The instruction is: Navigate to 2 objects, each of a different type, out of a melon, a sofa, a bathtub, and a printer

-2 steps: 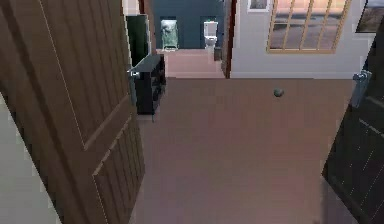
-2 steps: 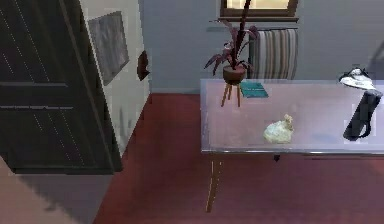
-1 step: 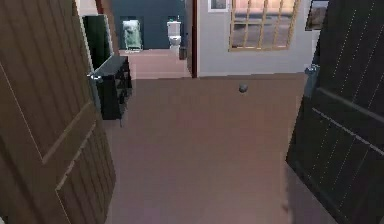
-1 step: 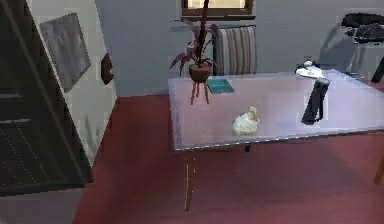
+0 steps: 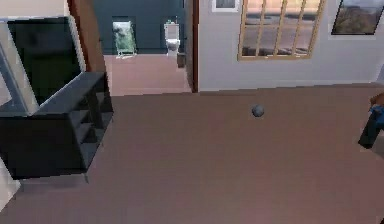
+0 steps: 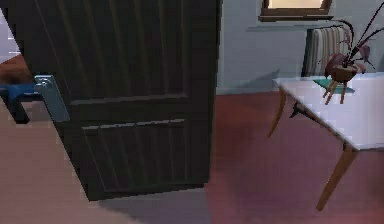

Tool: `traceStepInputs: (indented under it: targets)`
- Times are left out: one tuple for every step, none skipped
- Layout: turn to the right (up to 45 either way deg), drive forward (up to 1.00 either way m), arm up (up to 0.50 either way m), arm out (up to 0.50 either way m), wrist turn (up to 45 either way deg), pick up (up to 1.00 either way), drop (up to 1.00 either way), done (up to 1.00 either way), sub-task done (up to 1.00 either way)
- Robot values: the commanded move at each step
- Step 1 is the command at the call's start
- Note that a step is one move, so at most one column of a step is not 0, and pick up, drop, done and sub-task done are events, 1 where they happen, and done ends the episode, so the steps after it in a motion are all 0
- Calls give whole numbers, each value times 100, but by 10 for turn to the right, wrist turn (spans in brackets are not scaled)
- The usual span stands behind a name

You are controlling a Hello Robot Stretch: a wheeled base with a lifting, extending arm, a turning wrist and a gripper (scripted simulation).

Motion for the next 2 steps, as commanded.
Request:
traceStepInputs:
  targets:
    - [0,15,0,0,0,0,0,0,0]
    - [-60,0,0,0,0,0,0,0,0]
